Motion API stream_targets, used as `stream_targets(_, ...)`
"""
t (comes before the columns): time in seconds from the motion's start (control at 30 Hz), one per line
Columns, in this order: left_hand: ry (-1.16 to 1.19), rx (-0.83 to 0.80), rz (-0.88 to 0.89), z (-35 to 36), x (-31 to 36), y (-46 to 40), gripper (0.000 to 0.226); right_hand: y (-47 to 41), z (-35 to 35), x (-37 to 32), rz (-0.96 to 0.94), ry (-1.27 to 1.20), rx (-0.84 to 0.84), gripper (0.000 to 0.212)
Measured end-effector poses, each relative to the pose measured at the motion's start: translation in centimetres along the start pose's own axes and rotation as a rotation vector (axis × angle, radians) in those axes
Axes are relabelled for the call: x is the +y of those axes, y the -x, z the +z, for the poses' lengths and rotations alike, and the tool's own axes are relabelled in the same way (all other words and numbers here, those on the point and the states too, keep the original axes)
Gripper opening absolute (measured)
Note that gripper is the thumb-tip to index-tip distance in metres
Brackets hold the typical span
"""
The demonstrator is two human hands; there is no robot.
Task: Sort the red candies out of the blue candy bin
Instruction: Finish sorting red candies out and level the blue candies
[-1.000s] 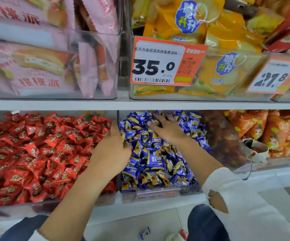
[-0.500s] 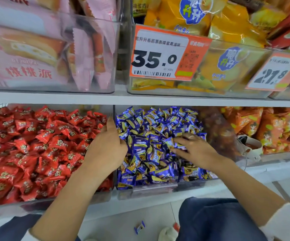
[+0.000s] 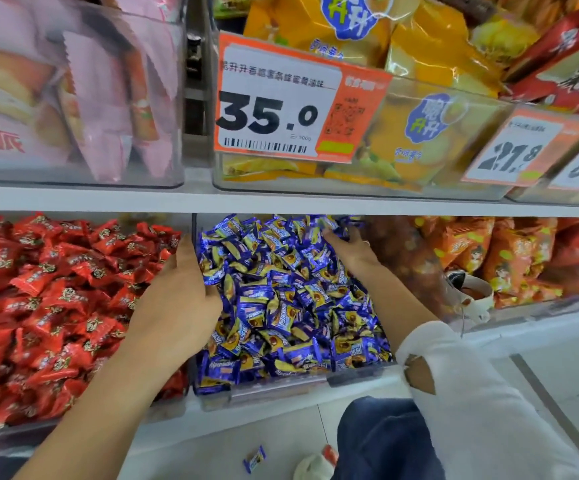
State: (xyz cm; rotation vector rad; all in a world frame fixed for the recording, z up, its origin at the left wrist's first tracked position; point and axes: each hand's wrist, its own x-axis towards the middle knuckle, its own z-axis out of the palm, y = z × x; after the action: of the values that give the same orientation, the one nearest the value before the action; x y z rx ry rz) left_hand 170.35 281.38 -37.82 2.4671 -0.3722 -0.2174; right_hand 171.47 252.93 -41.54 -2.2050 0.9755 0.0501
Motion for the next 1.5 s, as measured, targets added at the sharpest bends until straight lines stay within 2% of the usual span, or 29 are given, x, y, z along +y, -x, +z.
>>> stream_targets(0.07, 0.003, 0.002, -0.007, 0.0, 0.1, 0.0, 0.075, 1.5, 1.3, -0.8, -0.079, -0.076, -0.067, 0.061)
stream_targets(0.17, 0.008, -0.007, -0.01, -0.2, 0.2, 0.0, 0.075, 4.8, 2.5, -1.5, -0.318, 0.156, -0.197, 0.06)
stream_targets(0.27, 0.014, -0.011, 0.0, -0.4, 0.3, 0.1, 0.076, 7.1, 2.7, -1.5, -0.468, 0.305, -0.228, 0.055)
stream_targets(0.37, 0.023, -0.014, 0.008, -0.4, 0.2, 0.1, 0.075, 8.5, 1.3, -0.7, -0.539, 0.169, -0.321, 0.038)
stream_targets(0.43, 0.017, -0.026, 0.007, -0.4, 0.1, 0.2, 0.075, 9.0, -0.4, 0.0, -0.507, 0.009, -0.308, 0.021)
stream_targets(0.53, 0.017, -0.023, 0.005, -0.4, 0.1, 0.1, 0.075, 6.8, -2.9, 1.1, -0.331, -0.145, -0.04, 0.031)
stream_targets(0.6, 0.019, -0.014, 0.006, -0.4, 0.1, 0.2, 0.075, 4.1, -3.4, 1.8, -0.234, -0.16, 0.056, 0.028)
stream_targets(0.67, 0.023, -0.014, 0.003, -0.4, 0.1, 0.2, 0.075, 1.7, -2.9, 1.9, -0.128, -0.138, 0.014, 0.03)
stream_targets(0.77, 0.029, -0.02, 0.007, -0.4, 0.1, 0.2, 0.074, -0.5, -1.5, 1.1, 0.078, -0.078, -0.075, 0.06)
stream_targets(0.87, -0.001, -0.004, -0.003, -0.3, 0.4, 0.2, 0.075, -1.1, -0.2, 0.2, 0.095, 0.021, -0.039, 0.073)
stream_targets(0.93, -0.02, 0.001, -0.019, -0.2, 0.4, 0.1, 0.074, -1.2, 0.5, -0.4, 0.098, -0.015, -0.049, 0.075)
stream_targets(1.03, -0.024, 0.004, -0.002, 0.0, 0.2, 0.0, 0.075, -0.9, 1.3, -1.0, 0.048, -0.173, -0.114, 0.067)
stream_targets(1.17, -0.031, -0.002, -0.008, -0.1, 0.3, 0.1, 0.075, 0.0, 1.6, -2.6, 0.046, -0.128, -0.235, 0.077)
stream_targets(1.27, -0.033, -0.002, -0.001, -0.2, 0.4, 0.2, 0.076, 0.7, 1.6, -3.0, -0.013, -0.173, -0.283, 0.071)
stream_targets(1.37, -0.021, -0.008, -0.005, -0.3, 0.4, 0.3, 0.077, 1.0, 2.0, -3.2, -0.044, -0.352, -0.387, 0.075)
stream_targets(1.43, -0.013, -0.011, -0.003, -0.3, 0.4, 0.3, 0.077, 2.5, 2.1, -3.8, -0.096, -0.427, -0.417, 0.06)
stream_targets(1.5, -0.003, -0.014, -0.005, -0.4, 0.3, 0.2, 0.077, 4.0, 2.0, -4.1, -0.223, -0.33, -0.412, 0.051)
